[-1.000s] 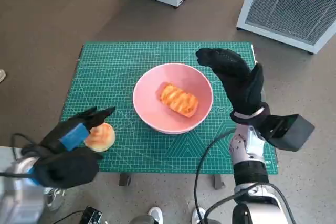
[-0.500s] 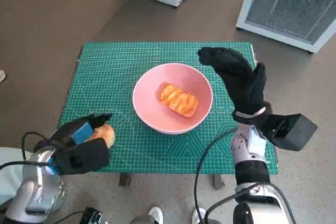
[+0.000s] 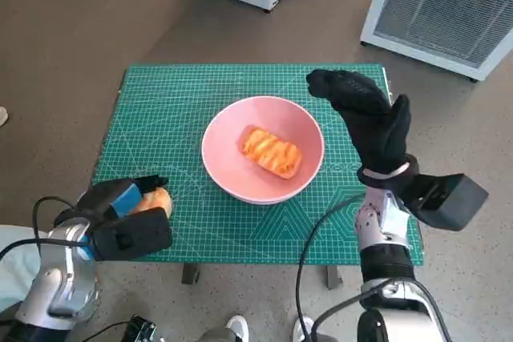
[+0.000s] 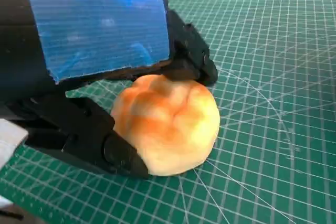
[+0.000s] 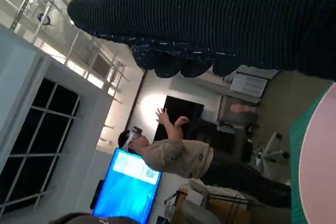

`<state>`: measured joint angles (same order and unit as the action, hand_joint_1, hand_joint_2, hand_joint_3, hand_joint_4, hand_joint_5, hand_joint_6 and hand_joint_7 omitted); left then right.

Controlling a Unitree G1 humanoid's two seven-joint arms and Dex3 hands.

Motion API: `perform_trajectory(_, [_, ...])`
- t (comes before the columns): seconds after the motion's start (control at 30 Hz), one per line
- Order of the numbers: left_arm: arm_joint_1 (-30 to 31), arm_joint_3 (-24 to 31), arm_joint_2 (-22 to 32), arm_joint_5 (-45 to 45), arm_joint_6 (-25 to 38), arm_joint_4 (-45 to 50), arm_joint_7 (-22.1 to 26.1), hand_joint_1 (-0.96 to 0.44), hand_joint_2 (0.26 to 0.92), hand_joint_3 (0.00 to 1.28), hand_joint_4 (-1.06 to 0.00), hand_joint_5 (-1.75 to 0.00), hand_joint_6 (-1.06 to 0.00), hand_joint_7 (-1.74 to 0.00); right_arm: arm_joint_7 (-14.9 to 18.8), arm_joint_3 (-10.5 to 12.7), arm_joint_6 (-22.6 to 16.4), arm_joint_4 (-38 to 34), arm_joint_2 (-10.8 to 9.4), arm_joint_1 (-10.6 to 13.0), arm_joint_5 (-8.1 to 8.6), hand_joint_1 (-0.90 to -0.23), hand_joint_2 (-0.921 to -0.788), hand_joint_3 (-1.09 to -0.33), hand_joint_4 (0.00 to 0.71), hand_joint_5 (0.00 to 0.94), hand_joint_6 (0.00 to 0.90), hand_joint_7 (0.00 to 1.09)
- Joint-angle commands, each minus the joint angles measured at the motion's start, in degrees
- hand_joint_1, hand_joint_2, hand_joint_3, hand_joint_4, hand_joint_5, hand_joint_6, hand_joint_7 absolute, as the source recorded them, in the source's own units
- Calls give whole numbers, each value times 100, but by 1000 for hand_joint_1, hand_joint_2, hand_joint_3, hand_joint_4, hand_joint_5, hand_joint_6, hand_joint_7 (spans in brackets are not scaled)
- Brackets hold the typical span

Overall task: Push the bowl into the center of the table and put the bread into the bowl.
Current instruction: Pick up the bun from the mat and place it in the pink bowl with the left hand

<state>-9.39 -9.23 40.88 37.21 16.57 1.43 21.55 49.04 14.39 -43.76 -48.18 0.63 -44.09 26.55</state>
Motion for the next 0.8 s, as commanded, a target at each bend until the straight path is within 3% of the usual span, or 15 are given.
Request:
perform_trajectory(0.03, [154,112,64,-106,-300,-72,-164,8,901,103,-672,-1216,-647,-1063,-33,-26,21,-64,4,98,-75,-697,-921,-683,216,1,0,650])
perform_trajectory(0.37, [83,326,63,-313,-465,78,-176,3,890,110,-695,-1182,-654,-1132,35,-22,63,-122,12,62,-35,-690,-921,-682,216,1,0,652])
perform_trajectory(0.8, [-411,863,18,-569,-122,1245,154,3,890,96,-730,-1099,-650,-1176,95,-8,130,-115,49,32,3,-707,-921,-681,216,0,-1,653])
